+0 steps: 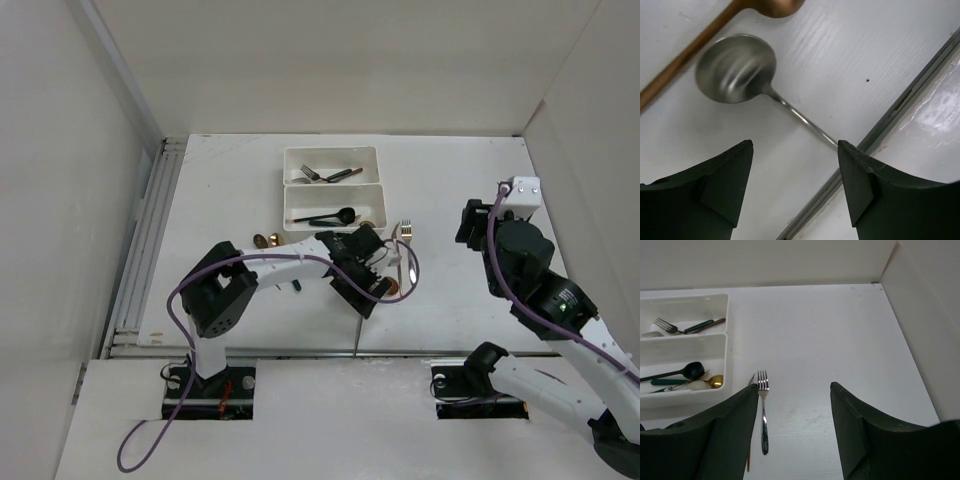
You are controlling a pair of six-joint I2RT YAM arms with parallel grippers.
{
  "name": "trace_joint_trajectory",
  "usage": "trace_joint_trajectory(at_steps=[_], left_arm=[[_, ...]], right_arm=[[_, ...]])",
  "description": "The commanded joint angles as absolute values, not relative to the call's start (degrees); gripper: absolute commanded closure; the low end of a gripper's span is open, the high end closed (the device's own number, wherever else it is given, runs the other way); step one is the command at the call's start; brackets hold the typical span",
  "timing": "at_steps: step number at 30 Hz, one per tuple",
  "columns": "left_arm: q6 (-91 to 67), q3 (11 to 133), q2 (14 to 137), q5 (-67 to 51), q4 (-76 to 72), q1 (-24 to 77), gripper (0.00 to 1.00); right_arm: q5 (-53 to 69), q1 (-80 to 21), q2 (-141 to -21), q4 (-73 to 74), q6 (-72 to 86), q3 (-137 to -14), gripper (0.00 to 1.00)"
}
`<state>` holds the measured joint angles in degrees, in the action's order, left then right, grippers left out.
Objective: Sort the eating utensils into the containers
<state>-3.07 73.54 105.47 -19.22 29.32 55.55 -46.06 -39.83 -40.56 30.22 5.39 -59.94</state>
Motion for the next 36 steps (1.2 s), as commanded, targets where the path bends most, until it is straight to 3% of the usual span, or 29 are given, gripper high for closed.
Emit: trace_joint_trajectory(at_steps=[1, 12, 14, 16, 17, 18, 28, 32, 36], left_arm=[[-10.1, 71.6, 105.6, -15.8, 28.1, 57.4, 0.33], [-13.4, 73.3, 117.9, -6.0, 28.1, 62.1, 0.35], [-14.1, 74.6, 119.3, -6.0, 28.1, 62.1, 0.49], [-14.1, 74.6, 120.9, -7.6, 28.1, 62.1, 0.72], [-14.1, 73.5, 120.9, -7.6, 28.1, 62.1, 0.94], [-14.1, 73.0, 120.9, -7.6, 28.1, 62.1, 1.00], [-10.4, 74.5, 117.8, -8.8, 30.2, 62.1, 1.00], [-1.5, 78.9, 108.7, -10.7, 34.3, 62.1, 1.00], [9.8, 84.3, 100.7, -4.8, 36.5, 61.3, 1.00]], right_arm=[[-46.7, -40.2, -40.4, 33.5, 8.0, -61.2, 0.35], [-51.1, -40.2, -33.8, 36.4, 10.1, -61.8, 0.35], [-51.1, -40.2, -33.8, 36.4, 9.5, -61.8, 0.35], [-51.6, -40.2, -33.8, 35.9, 8.9, -61.8, 0.35], [-51.6, -40.2, -33.8, 35.9, 8.3, -61.8, 0.35], [-51.6, -40.2, -33.8, 35.3, 7.4, -61.8, 0.35], [-51.6, -40.2, -34.4, 29.2, 1.5, -61.8, 0.35], [-51.1, -40.2, -34.9, 26.8, 0.9, -62.3, 0.35], [-49.7, -40.2, -35.4, 21.3, -1.5, -61.8, 0.35]])
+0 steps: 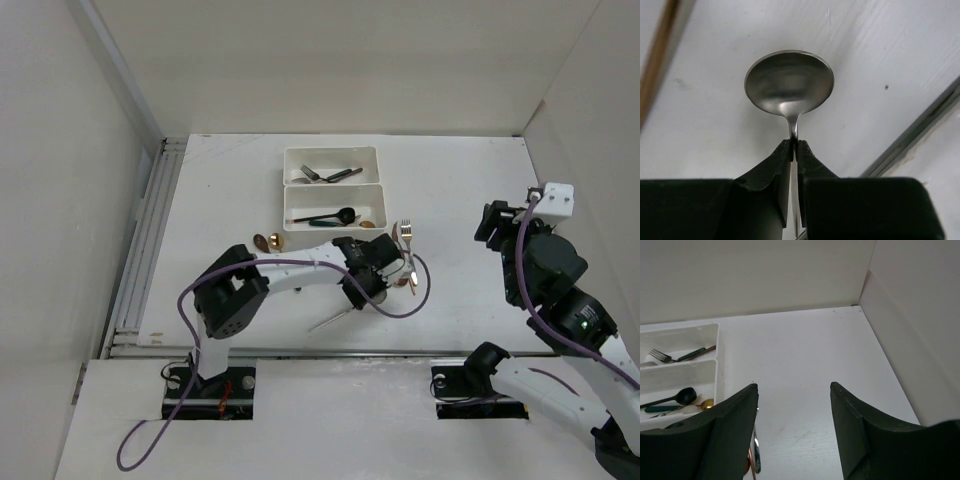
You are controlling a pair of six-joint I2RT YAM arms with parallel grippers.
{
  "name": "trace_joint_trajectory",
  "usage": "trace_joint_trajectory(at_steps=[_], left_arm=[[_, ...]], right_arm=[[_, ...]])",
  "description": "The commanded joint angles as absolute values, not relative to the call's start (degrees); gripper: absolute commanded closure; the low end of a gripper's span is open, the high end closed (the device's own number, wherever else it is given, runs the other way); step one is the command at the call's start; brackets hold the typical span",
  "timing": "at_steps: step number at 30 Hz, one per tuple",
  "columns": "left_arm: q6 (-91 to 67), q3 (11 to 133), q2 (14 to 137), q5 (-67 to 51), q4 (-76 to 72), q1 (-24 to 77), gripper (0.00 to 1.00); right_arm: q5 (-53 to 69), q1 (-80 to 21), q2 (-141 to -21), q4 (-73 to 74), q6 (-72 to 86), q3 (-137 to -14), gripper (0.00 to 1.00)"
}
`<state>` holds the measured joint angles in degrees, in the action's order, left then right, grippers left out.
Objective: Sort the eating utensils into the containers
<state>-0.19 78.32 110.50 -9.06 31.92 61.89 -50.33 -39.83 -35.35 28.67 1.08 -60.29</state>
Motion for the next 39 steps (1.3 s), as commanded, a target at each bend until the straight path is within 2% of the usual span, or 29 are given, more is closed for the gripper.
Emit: trace_joint_trajectory(at_steps=[1, 4, 7, 11, 17, 22, 25, 27, 28, 32, 36, 39], left_arm=[[11.7, 85.5, 99.5, -3.7, 37.1, 60.7, 1.00], [17.3, 89.0, 95.8, 5.9, 34.6, 58.1, 1.00], [26.2, 87.5, 91.6, 13.7, 24.5, 56.1, 1.00], [39.5, 82.1, 89.4, 17.4, 11.2, 53.3, 1.00], [47.4, 82.0, 95.9, 11.4, -0.7, 45.5, 1.00], [50.1, 84.9, 102.1, 8.3, -4.7, 43.8, 1.00], [47.8, 86.8, 104.5, 7.1, -1.7, 43.2, 0.98], [45.3, 86.8, 105.0, 5.4, 1.3, 42.6, 0.89], [44.7, 85.7, 105.0, 3.8, 1.3, 42.6, 0.71], [42.2, 83.7, 105.0, 3.2, 1.8, 42.6, 0.28], [37.2, 92.2, 105.0, 1.9, 6.0, 42.1, 0.04], [34.9, 104.0, 106.4, -6.6, 17.3, 41.6, 0.04]], right_arm=[[-49.7, -40.2, -35.4, 20.1, -1.5, -61.3, 0.35], [-49.1, -40.2, -35.9, 15.3, -3.7, -60.7, 0.35], [-48.5, -40.2, -37.4, 13.0, -4.3, -60.6, 0.35], [-48.5, -40.2, -39.3, 12.4, -4.8, -61.7, 0.35], [-48.5, -40.2, -39.9, 11.9, -4.8, -62.8, 0.35], [-49.0, -40.2, -39.9, 13.2, -4.2, -63.3, 0.35], [-49.0, -40.2, -40.4, 15.8, -3.6, -64.5, 0.35], [-49.0, -40.2, -41.0, 17.8, -3.0, -64.5, 0.35], [-49.0, -40.2, -41.0, 17.8, -3.0, -64.5, 0.35], [-49.0, -40.2, -41.0, 18.4, -2.5, -64.5, 0.35], [-48.0, -40.2, -41.6, 18.4, -2.5, -64.5, 0.35], [-46.9, -40.2, -42.7, 18.4, -2.5, -64.0, 0.35]])
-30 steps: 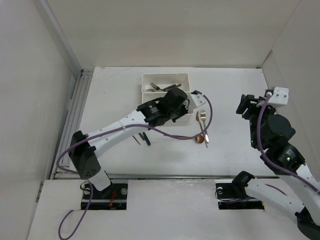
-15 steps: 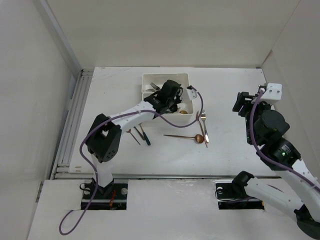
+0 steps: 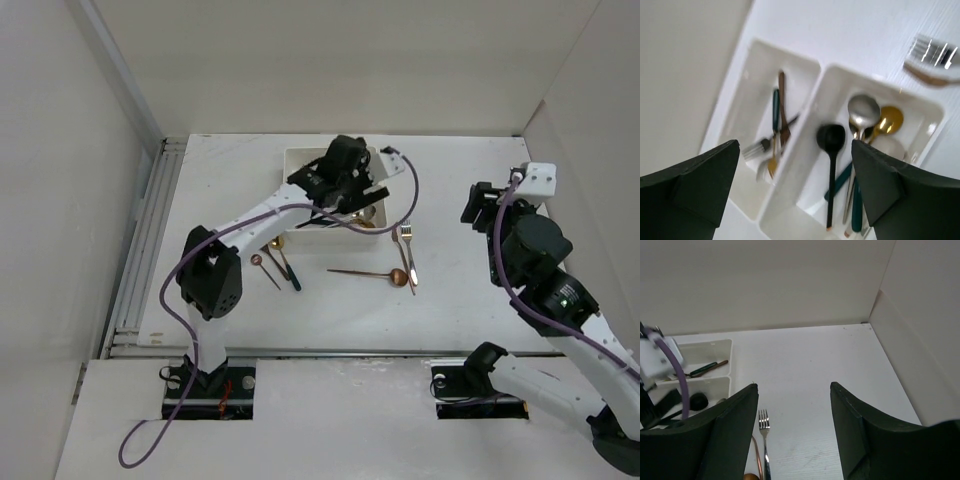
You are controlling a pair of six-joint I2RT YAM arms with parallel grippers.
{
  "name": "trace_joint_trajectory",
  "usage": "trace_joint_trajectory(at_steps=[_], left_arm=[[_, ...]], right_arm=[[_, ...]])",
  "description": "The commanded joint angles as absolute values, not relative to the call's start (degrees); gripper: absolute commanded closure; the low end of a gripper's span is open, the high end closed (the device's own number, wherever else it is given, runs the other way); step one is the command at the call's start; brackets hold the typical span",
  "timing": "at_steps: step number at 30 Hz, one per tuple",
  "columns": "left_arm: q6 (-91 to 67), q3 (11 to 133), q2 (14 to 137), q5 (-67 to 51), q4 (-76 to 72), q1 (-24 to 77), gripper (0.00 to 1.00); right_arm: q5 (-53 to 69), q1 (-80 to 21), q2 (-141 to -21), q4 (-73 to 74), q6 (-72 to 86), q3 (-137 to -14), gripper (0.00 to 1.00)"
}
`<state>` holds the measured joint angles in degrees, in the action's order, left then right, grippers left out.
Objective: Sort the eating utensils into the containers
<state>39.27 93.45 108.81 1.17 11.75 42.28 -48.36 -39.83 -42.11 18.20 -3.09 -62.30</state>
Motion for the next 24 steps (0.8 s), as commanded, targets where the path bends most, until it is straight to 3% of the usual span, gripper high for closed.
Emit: trace_joint_trajectory(at_steps=[1, 3, 6, 9, 17, 20, 24], left_arm=[[34.9, 105.5, 106.4, -10.0, 19.9, 41.6, 0.08], [38.4, 105.0, 104.6, -20.0, 27.3, 43.1, 0.16], [46.0, 97.6, 102.9, -23.8, 33.3, 46.4, 0.36], [48.4, 92.0, 103.4, -25.0, 34.9, 49.8, 0.40], [46.5, 95.7, 115.7, -23.3, 34.6, 50.5, 0.45], [45.8, 95.7, 118.5, -20.3, 31.3, 51.1, 0.39], [42.6, 97.7, 122.7, -20.3, 32.0, 52.1, 0.38]], right_arm=[[-46.8, -40.2, -42.7, 18.4, -2.5, -64.0, 0.35], [-45.7, -40.2, -43.2, 18.4, -2.5, -63.5, 0.35], [-45.2, -40.2, -42.5, 18.4, -2.5, -62.2, 0.35], [-44.0, -40.2, -40.9, 19.1, -2.5, -60.8, 0.35], [-43.5, -40.2, -39.6, 19.8, -5.9, -59.5, 0.34], [-43.5, -40.2, -39.6, 19.2, -8.2, -59.0, 0.34], [-43.5, -40.2, -39.6, 18.6, -9.7, -58.5, 0.33]])
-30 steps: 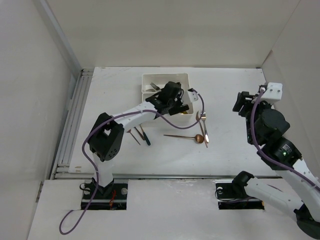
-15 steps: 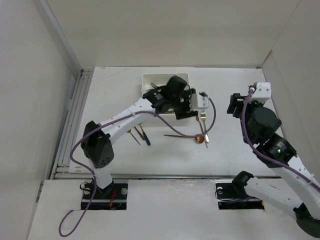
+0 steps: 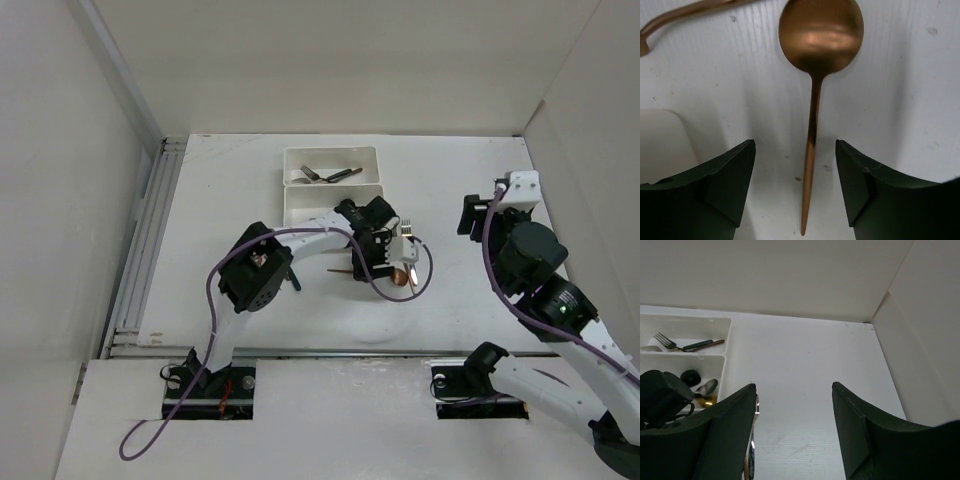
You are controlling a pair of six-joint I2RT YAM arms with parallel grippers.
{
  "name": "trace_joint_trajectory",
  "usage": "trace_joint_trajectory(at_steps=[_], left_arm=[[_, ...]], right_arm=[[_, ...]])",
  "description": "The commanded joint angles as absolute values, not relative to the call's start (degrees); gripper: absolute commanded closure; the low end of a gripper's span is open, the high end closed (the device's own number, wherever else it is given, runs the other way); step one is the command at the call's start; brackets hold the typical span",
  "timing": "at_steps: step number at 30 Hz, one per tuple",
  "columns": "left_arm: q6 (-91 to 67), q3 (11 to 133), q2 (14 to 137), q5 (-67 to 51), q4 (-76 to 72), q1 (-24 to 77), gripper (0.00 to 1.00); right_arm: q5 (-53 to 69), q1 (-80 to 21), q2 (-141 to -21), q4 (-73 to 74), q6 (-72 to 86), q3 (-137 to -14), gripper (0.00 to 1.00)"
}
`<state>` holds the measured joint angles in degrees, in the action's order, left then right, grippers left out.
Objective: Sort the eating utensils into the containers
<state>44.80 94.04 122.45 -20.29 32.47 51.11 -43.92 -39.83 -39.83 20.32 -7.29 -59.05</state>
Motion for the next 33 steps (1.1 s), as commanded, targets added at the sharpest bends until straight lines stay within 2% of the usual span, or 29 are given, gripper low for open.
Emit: trace_joint_trajectory(at_steps=[1, 5, 10, 13, 14, 15, 22, 26, 28, 31, 33], left_arm=[[42.6, 98.6, 123.5, -21.0, 32.0, 52.1, 0.38], [40.0, 100.8, 127.4, -21.6, 33.6, 53.3, 0.39], [40.1, 104.0, 132.4, -22.9, 38.5, 54.6, 0.48], [40.8, 105.5, 133.8, -24.4, 41.7, 55.2, 0.82], [40.8, 105.5, 134.4, -24.4, 42.3, 55.2, 0.96], [40.8, 105.5, 134.4, -25.0, 42.3, 55.2, 1.00], [41.8, 105.5, 127.1, -26.5, 48.2, 54.7, 1.00], [41.6, 114.2, 122.4, -26.5, 57.3, 53.1, 1.00], [42.8, 123.2, 121.2, -25.7, 63.5, 51.7, 1.00], [42.7, 130.9, 116.6, -23.0, 65.0, 51.7, 1.00], [45.7, 131.6, 113.6, -22.2, 65.0, 51.7, 1.00]], right_arm=[[-43.5, -40.2, -39.6, 18.6, -9.7, -58.4, 0.33], [-43.5, -40.2, -38.4, 18.6, -11.5, -57.8, 0.31], [-44.1, -40.2, -37.9, 18.6, -13.4, -57.8, 0.31], [-44.7, -40.2, -37.4, 18.6, -14.7, -57.8, 0.30], [-45.3, -40.2, -36.8, 18.6, -14.7, -57.8, 0.30], [-45.3, -40.2, -36.8, 18.6, -15.3, -57.8, 0.30], [-45.9, -40.2, -35.0, 14.6, -15.8, -56.2, 0.30], [-45.9, -40.2, -35.5, 11.9, -15.1, -54.8, 0.29], [-46.4, -40.2, -36.2, 11.3, -13.7, -54.2, 0.29], [-46.9, -40.2, -37.8, 9.8, -11.2, -54.2, 0.29], [-47.5, -40.2, -38.3, 8.5, -10.6, -54.8, 0.29]])
